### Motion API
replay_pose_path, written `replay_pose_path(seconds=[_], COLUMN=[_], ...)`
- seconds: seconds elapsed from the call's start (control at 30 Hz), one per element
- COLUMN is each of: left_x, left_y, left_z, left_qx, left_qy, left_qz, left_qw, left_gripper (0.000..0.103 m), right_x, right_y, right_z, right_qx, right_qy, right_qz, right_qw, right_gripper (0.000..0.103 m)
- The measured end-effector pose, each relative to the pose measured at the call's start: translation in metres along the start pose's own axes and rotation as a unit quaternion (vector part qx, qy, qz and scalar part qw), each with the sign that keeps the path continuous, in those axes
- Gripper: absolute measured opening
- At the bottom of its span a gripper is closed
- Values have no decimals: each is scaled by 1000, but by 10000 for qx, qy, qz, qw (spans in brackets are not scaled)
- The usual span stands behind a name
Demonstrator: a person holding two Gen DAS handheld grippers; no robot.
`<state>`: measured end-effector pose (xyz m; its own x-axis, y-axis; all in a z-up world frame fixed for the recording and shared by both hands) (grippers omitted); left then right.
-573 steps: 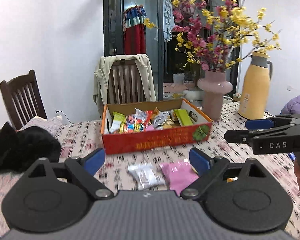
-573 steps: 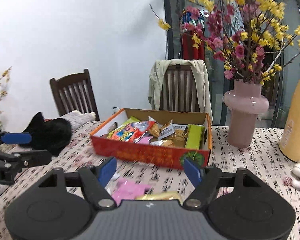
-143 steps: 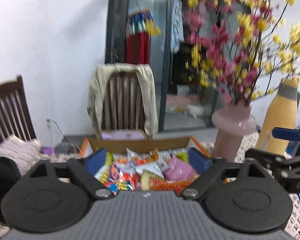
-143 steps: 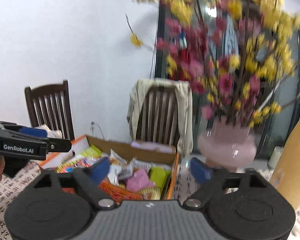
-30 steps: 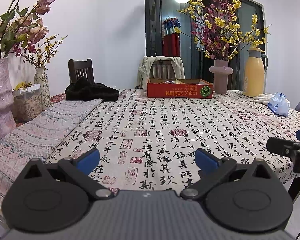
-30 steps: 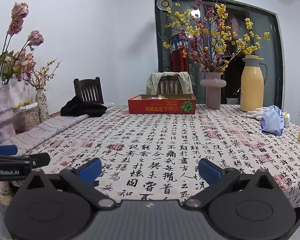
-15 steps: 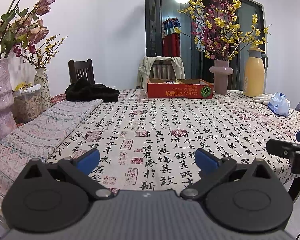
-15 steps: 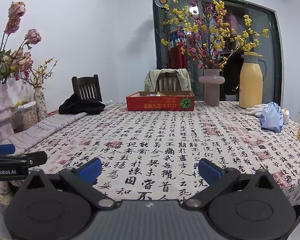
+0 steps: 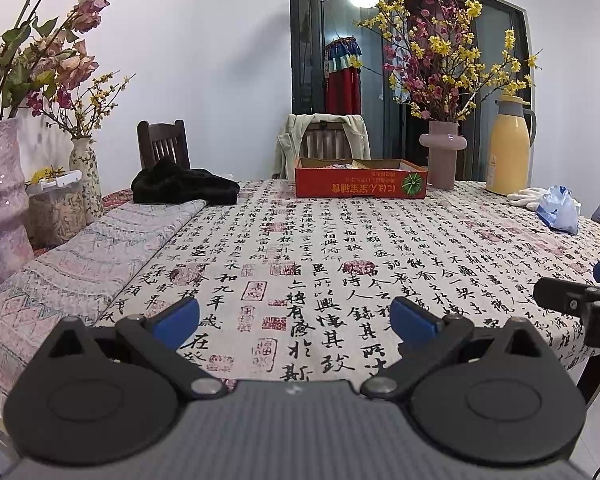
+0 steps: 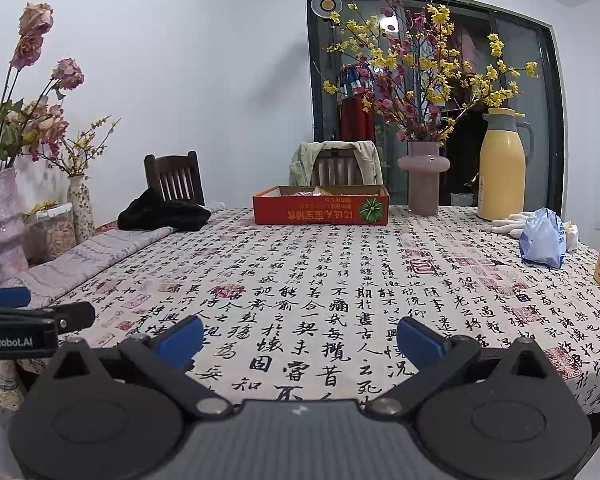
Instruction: Organize snacks
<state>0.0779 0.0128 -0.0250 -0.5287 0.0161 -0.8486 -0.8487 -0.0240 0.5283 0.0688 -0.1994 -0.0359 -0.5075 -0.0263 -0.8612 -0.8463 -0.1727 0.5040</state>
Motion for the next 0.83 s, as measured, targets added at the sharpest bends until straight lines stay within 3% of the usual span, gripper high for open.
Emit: replay_pose_path(seconds=[0.83], left_x=[4], left_y=[-3], left_z=[-4], left_qx=[105], left_qy=[-72], left_qz=[60], left_qw=[9999], left_gripper=[103], right_x=[-2], right_y=[2], right_z=[-5], right_qx=[19], right_qy=[-142], right_qz=[-102], right_qw=[9998], right_gripper=[103])
Point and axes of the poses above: each gripper's, at about its wrist camera, not at the fingertips, and y roughly against the way its jaws point, z to its left, x to its underside, the point moved 10 cm from there along -y, roughly the way its jaws point, and after that the axes turned 11 degrees about z, right-handed, at the moved point
